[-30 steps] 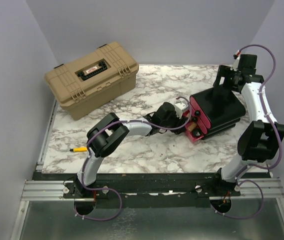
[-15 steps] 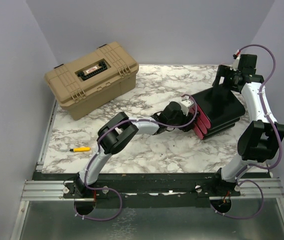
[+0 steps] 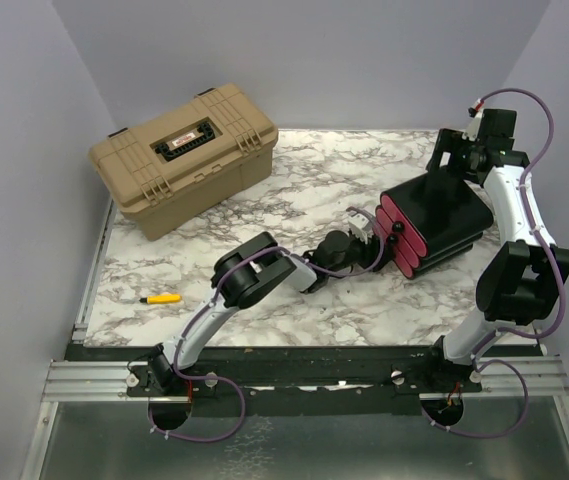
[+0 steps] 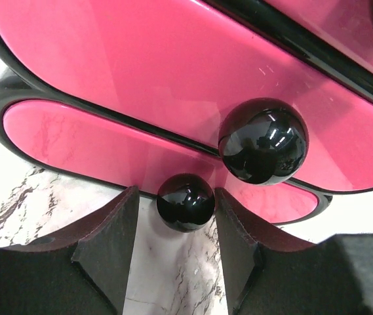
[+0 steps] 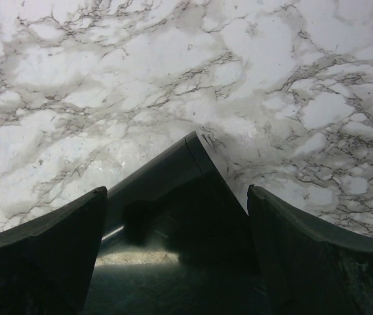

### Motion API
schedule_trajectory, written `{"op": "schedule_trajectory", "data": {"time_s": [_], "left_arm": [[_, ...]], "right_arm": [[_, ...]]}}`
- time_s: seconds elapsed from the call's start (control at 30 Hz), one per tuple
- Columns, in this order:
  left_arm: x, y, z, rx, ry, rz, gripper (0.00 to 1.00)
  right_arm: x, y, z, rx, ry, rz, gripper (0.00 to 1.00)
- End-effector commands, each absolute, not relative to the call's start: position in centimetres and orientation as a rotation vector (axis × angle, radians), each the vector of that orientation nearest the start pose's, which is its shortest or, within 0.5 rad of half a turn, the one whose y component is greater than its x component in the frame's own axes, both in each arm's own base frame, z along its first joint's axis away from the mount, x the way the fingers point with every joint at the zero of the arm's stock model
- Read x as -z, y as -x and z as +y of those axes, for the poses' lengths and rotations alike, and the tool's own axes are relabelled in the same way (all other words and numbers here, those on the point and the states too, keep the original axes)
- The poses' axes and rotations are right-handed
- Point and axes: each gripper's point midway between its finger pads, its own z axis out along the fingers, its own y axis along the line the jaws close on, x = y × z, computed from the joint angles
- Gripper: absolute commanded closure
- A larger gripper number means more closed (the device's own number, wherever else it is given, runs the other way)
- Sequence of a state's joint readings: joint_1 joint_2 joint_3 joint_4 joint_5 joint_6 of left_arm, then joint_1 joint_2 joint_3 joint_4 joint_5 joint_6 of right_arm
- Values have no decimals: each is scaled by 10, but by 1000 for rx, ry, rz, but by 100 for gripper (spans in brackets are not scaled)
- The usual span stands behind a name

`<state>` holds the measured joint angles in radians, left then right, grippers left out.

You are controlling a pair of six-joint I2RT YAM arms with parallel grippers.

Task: Organize the makeup
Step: Close the drawer in the storage box, then reset both arms

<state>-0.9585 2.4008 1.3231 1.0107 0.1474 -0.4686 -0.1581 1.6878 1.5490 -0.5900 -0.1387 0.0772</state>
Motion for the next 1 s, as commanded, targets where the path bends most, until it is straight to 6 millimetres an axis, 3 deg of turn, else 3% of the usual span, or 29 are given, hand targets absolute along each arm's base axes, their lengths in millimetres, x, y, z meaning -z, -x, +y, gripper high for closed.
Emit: {"op": "schedule_trajectory", "data": {"time_s": [0.0,0.1,0.2,0.4,0.47,0.67,0.73,0.8,0.9,0.97], "left_arm": [[-109,-324,-555,1291,-449,1470,47],[-113,-320,-552,1287,-463,1465,46],[-113,-314,-535,1242,-468,1479,45],[-104,-308,-491,1106,-481,1533,30],[-110,-308,-480,1071,-480,1528,23],[-140,-313,-438,997,-412,1526,16],[-164,-315,-420,991,-374,1498,12],[-182,-314,-404,953,-386,1469,1],[-203,-318,-385,864,-390,1515,1],[-215,-327,-365,776,-357,1572,1]], "right_arm": [[-208,-438,-19,-246,-190,2326,8],[-206,-439,-17,-262,-185,2331,8],[-206,-439,-18,-253,-189,2331,8],[-226,-456,-32,-170,-196,2286,7],[-232,-463,-40,-123,-217,2269,6],[-263,-479,-52,-49,-211,2169,4],[-275,-480,-39,-129,-178,2143,1],[-285,-476,-19,-256,-143,2105,0],[-305,-459,13,-464,-123,2021,0],[-330,-445,34,-593,-67,1918,0]]}}
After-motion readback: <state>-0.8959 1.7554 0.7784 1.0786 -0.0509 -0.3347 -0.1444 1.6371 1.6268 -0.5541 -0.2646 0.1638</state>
